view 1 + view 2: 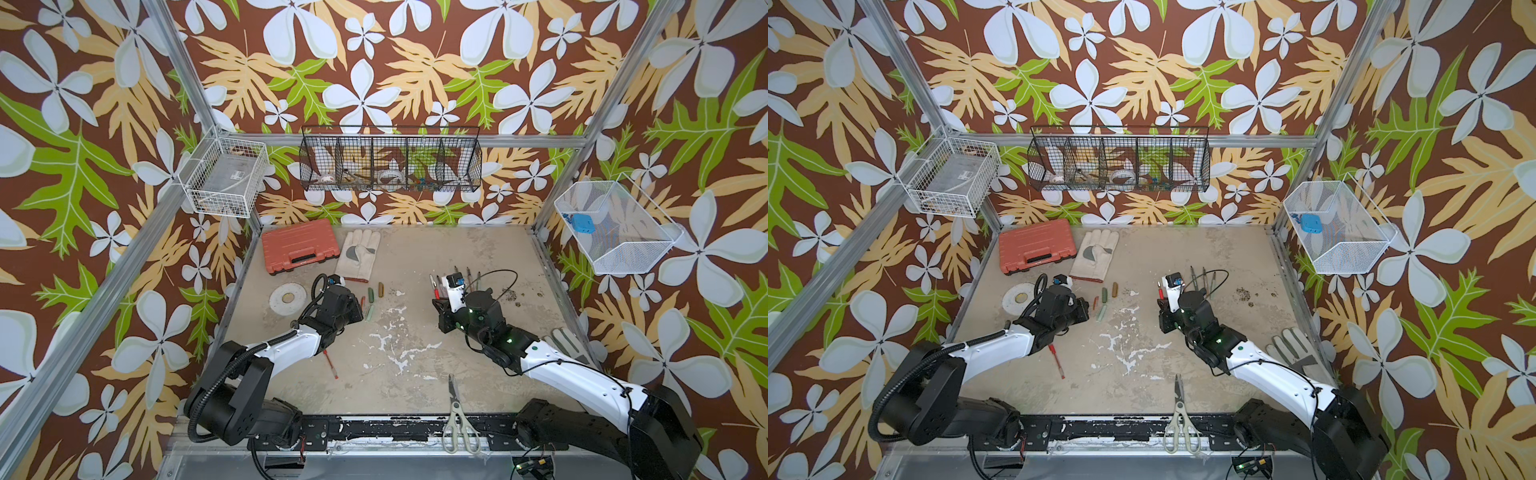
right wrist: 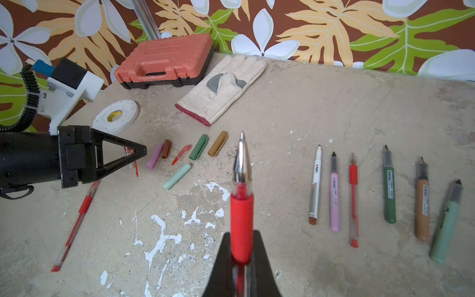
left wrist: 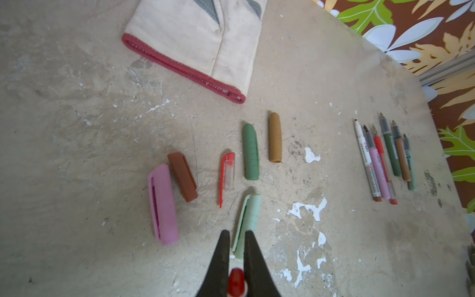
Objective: Remove pen caps from pens
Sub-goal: Place the pen cap at the center of the table.
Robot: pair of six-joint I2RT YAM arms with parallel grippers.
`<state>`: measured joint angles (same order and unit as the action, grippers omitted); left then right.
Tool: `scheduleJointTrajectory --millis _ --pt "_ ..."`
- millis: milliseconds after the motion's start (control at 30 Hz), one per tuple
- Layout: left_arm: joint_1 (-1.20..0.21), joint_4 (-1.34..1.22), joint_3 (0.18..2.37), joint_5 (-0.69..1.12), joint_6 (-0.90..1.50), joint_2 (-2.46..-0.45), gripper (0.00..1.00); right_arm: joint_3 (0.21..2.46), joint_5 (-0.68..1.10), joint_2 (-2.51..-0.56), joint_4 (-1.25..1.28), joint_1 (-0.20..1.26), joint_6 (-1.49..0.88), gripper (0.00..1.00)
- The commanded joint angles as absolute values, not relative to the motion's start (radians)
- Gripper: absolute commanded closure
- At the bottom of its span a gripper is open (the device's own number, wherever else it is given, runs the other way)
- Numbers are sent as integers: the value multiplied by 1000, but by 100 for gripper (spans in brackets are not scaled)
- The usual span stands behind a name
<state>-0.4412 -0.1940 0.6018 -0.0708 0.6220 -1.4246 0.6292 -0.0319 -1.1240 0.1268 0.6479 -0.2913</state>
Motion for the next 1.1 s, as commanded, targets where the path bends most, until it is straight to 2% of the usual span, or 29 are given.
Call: scheduleJointTrajectory --millis 0,367,433,500,1067 --pt "-439 -165 620 -93 635 -1459 100 624 -17 -1126 132 631 -310 100" --pt "-439 -151 641 -86 646 -1529 100 620 -3 -1143 126 592 -327 100" --pt "-439 -149 643 -93 644 -1531 96 619 -4 -1141 127 589 -328 100" --pt "-439 -146 644 -94 635 -1531 100 619 -1 -1141 128 587 -328 100" --pt "-439 -120 682 -79 616 -1604 98 645 -51 -1230 35 505 -384 100"
